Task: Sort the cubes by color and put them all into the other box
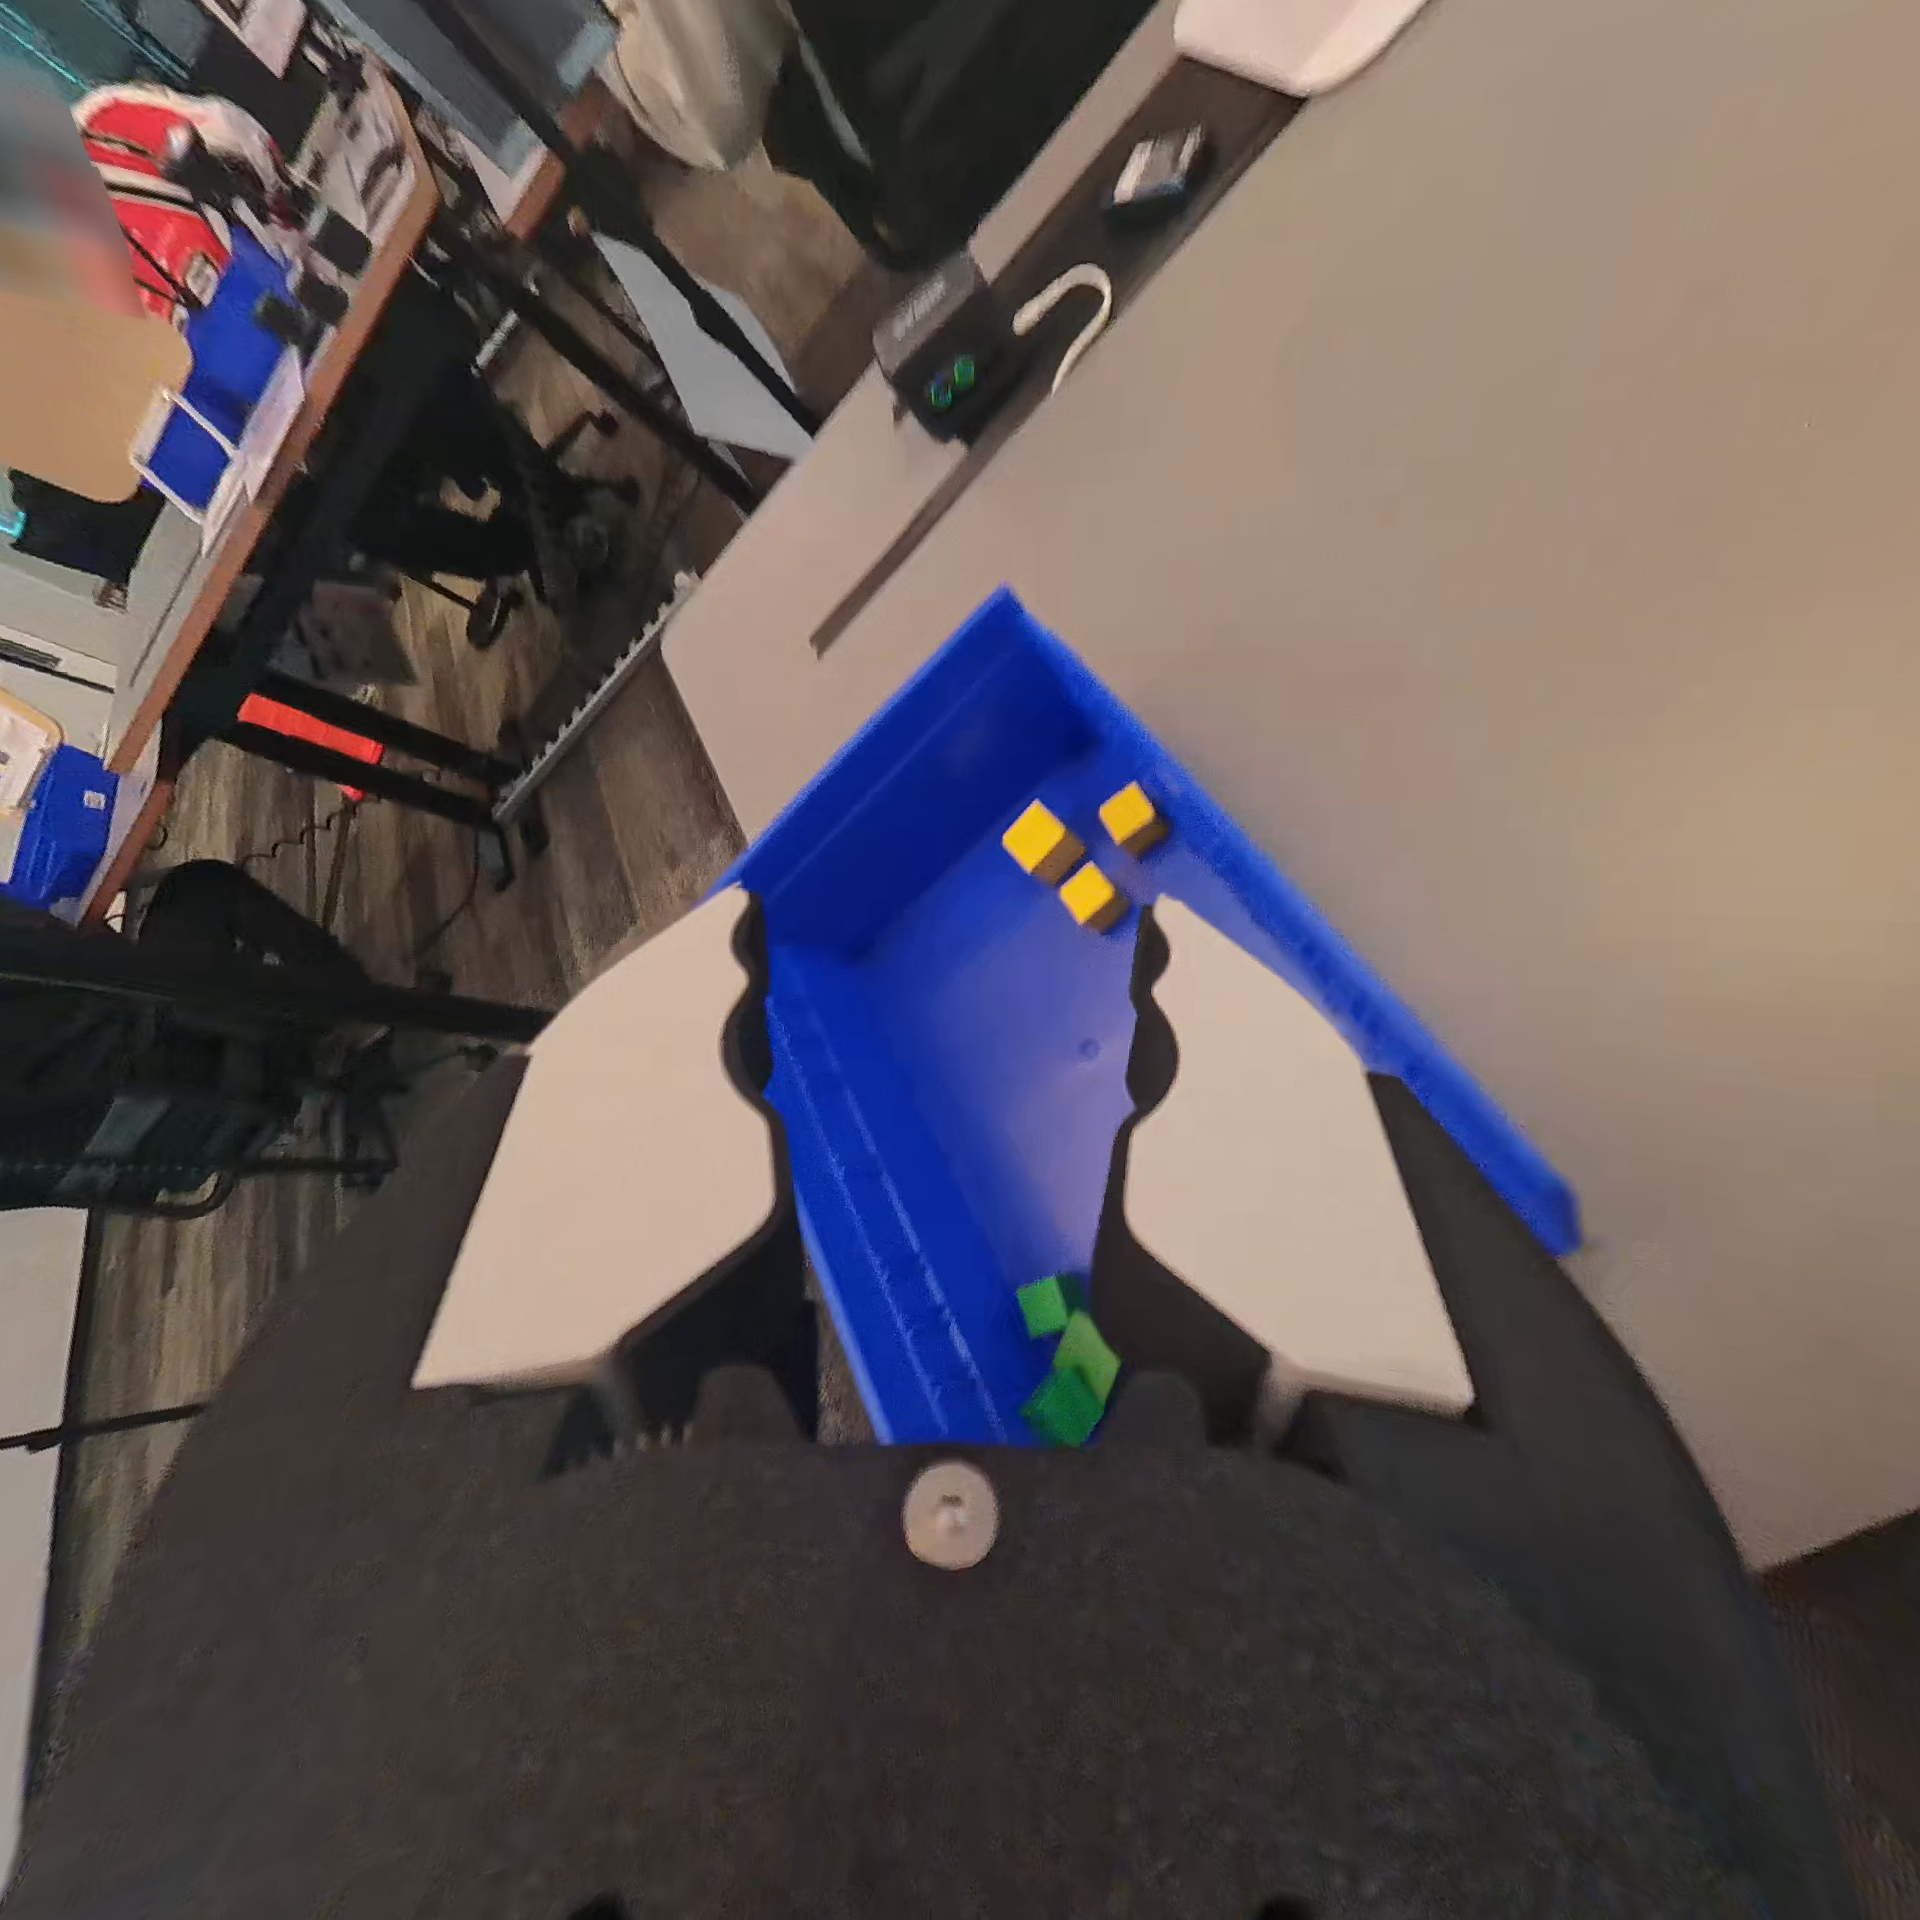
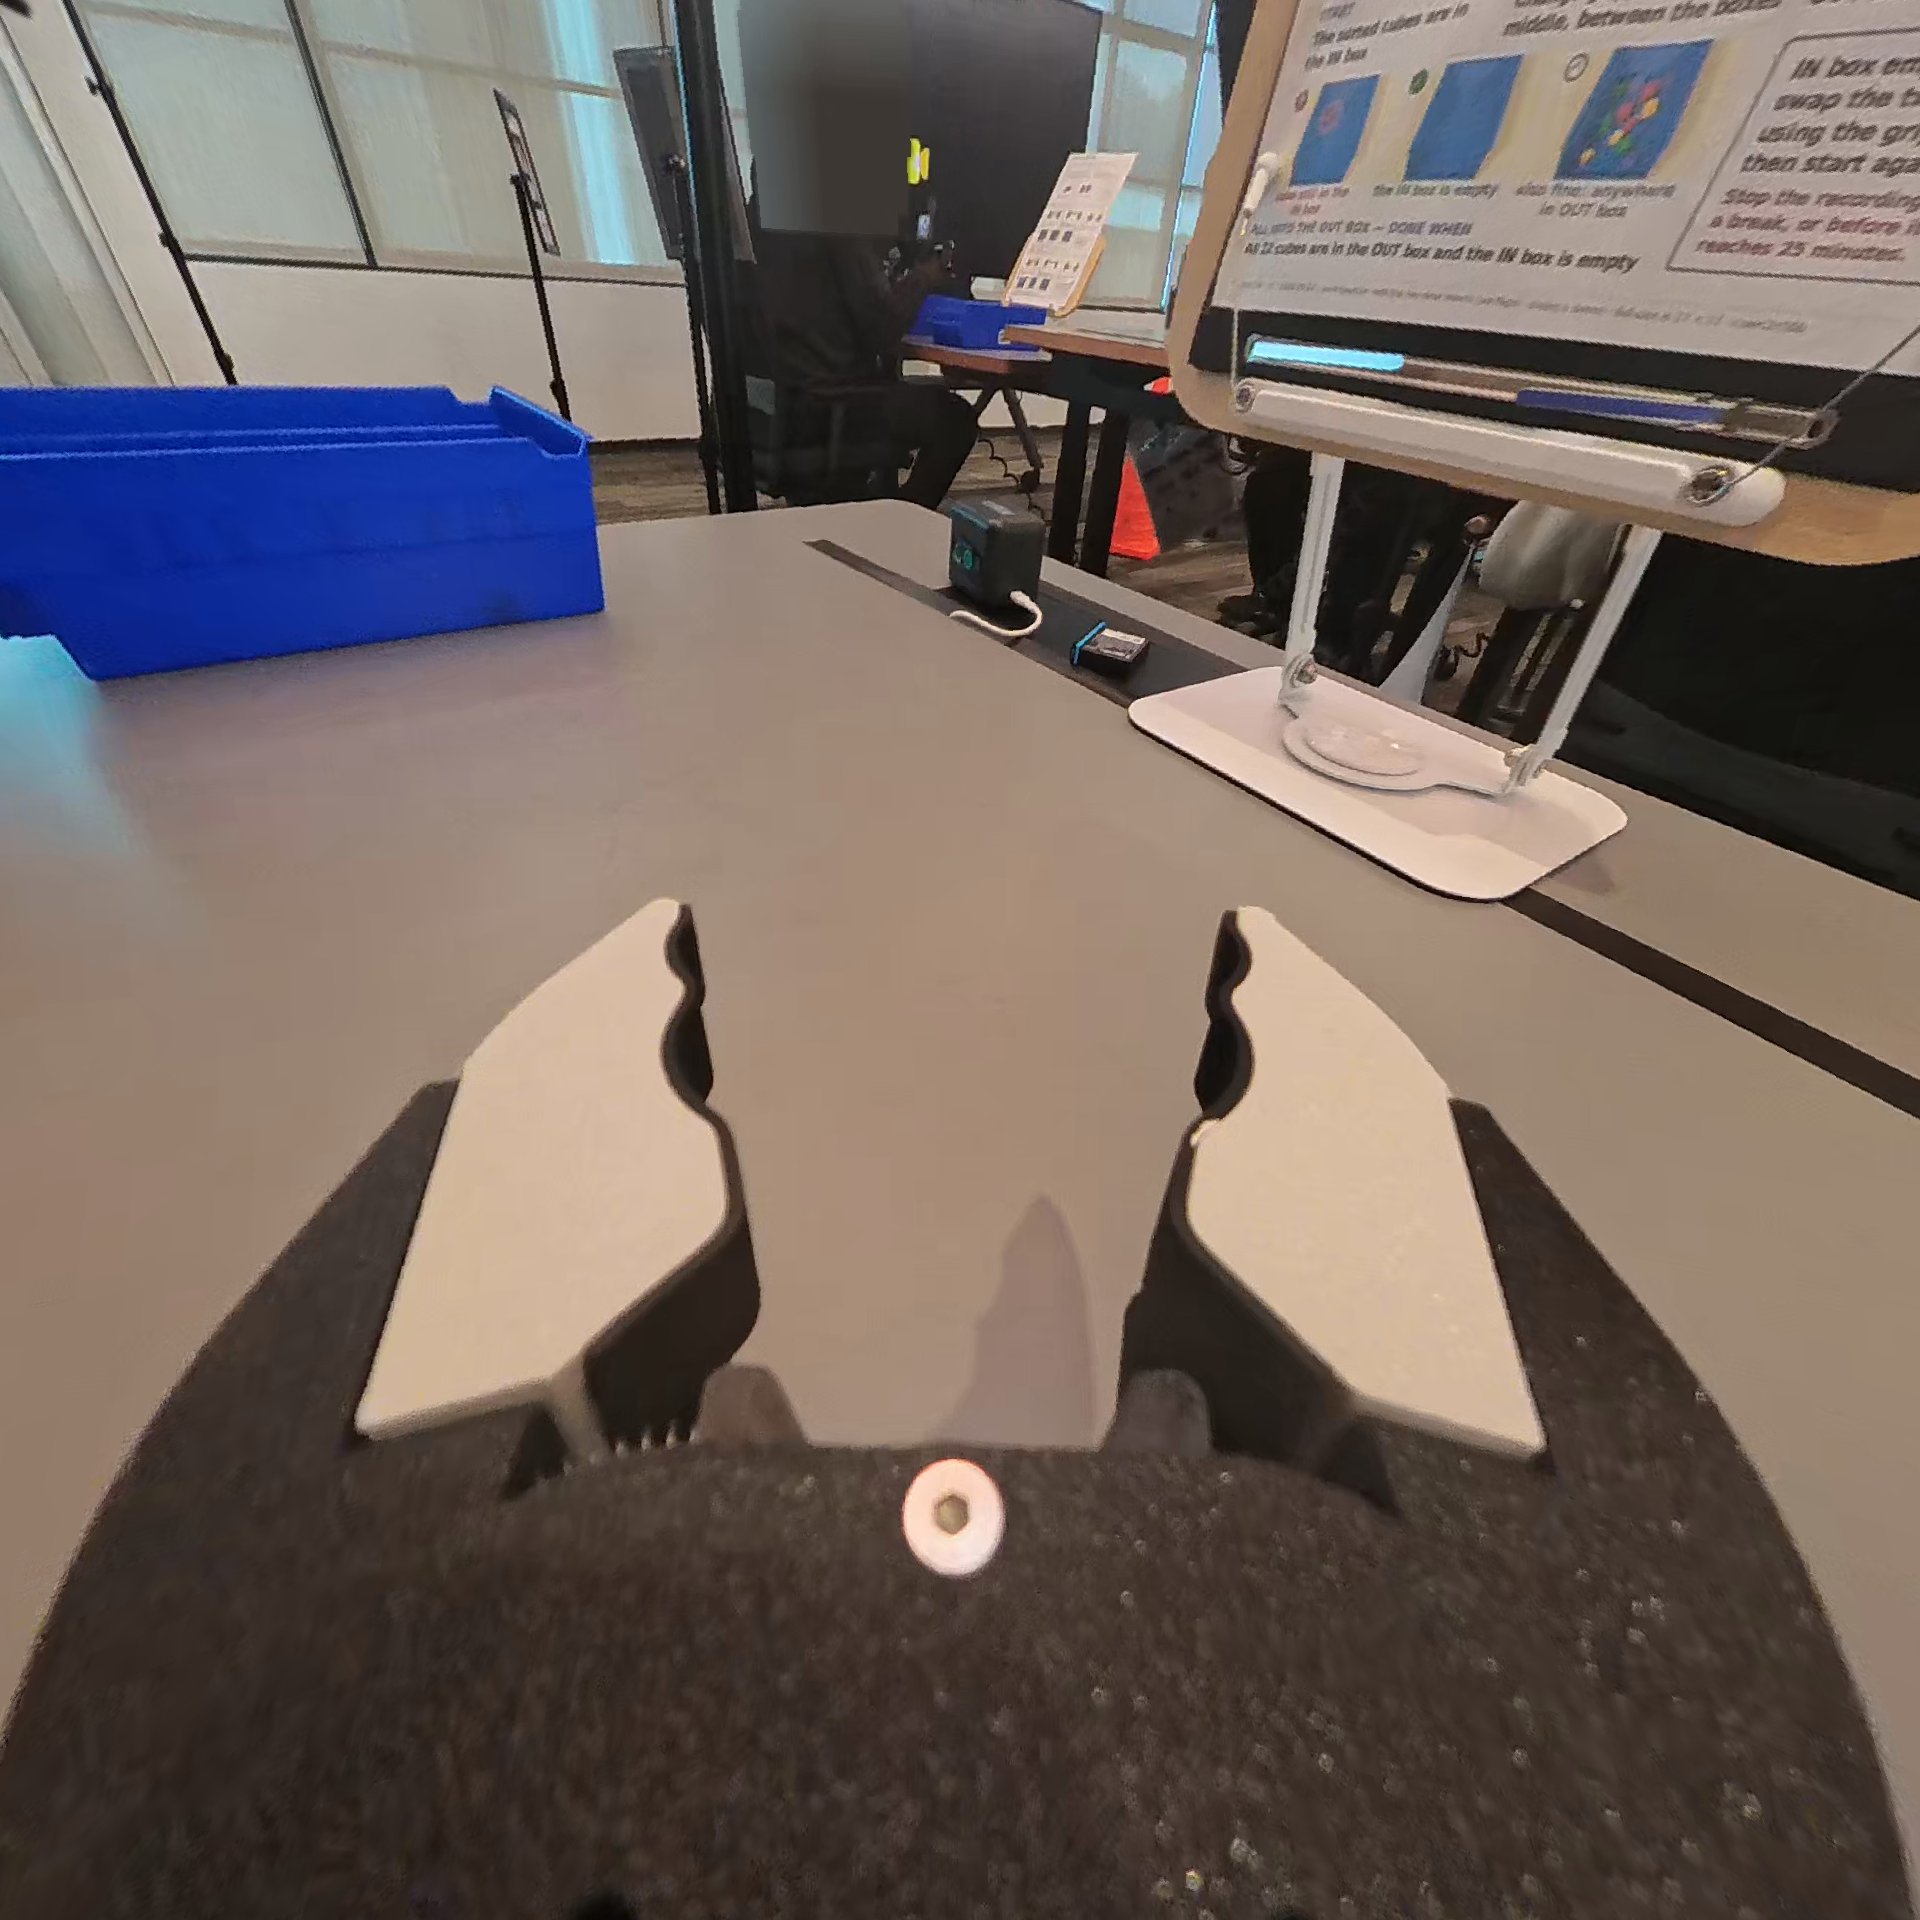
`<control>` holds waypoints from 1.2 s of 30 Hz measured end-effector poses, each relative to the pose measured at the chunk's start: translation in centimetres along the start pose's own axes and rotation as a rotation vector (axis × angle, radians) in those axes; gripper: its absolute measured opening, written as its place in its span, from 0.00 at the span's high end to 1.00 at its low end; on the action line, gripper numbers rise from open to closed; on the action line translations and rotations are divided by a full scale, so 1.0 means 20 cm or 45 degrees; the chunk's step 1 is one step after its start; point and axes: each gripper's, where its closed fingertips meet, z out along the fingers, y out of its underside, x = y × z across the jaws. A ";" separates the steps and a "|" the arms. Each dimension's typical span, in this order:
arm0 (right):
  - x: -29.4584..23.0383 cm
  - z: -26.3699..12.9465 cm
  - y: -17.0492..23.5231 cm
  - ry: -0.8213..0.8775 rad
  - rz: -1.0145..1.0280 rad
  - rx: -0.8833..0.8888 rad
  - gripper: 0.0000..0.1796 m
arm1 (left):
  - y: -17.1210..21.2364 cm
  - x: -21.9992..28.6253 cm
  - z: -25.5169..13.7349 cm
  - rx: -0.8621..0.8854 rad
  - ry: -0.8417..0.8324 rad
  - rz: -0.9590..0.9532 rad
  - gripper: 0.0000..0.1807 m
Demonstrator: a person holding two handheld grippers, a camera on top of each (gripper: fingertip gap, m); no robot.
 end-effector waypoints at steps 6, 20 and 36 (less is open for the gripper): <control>-0.01 0.03 0.00 0.018 -0.008 0.001 0.49 | 0.24 0.08 0.14 -0.124 0.179 0.087 0.64; -0.07 0.05 -0.04 0.085 0.024 -0.055 0.49 | 0.41 0.23 0.65 -0.148 0.705 0.305 0.73; -0.12 0.10 -0.07 0.078 -0.006 -0.123 0.49 | 0.53 0.29 0.93 -0.316 0.848 0.564 0.74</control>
